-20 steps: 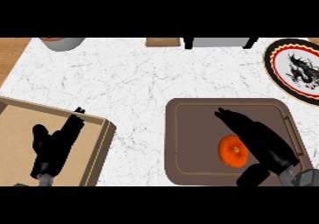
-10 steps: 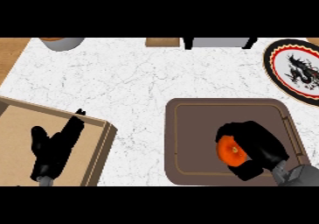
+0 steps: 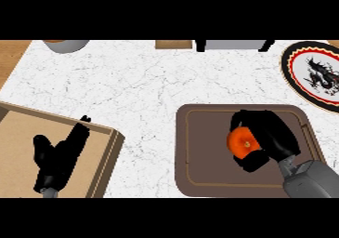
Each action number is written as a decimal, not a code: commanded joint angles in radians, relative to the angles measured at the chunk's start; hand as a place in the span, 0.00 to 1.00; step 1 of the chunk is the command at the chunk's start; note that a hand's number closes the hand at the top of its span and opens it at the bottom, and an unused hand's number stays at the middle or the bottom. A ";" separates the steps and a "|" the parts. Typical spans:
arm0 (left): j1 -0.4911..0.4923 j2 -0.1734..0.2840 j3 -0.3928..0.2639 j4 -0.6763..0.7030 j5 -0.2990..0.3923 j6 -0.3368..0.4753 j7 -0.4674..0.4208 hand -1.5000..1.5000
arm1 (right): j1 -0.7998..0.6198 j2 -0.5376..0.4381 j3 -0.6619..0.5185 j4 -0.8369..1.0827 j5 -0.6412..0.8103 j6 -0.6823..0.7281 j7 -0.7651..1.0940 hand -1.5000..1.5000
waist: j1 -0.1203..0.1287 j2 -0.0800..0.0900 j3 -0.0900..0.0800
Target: Pick the squash from the tray and place it in the plate
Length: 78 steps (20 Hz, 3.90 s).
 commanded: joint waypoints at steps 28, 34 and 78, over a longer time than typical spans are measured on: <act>-0.013 -0.093 -0.104 0.036 -0.005 0.060 -0.058 0.50 | -0.519 0.278 -0.651 0.802 0.756 -1.037 0.768 1.00 | 0.018 0.022 -0.018; -0.028 -0.049 -0.059 0.027 0.040 0.021 -0.039 0.50 | -0.512 0.118 -0.765 0.912 0.703 -1.117 0.651 1.00 | 0.014 0.024 -0.017; -0.024 -0.028 -0.018 0.037 0.066 -0.016 -0.043 0.50 | -0.340 -0.050 -1.392 1.084 -0.445 -0.497 -0.663 0.00 | -0.002 0.014 -0.016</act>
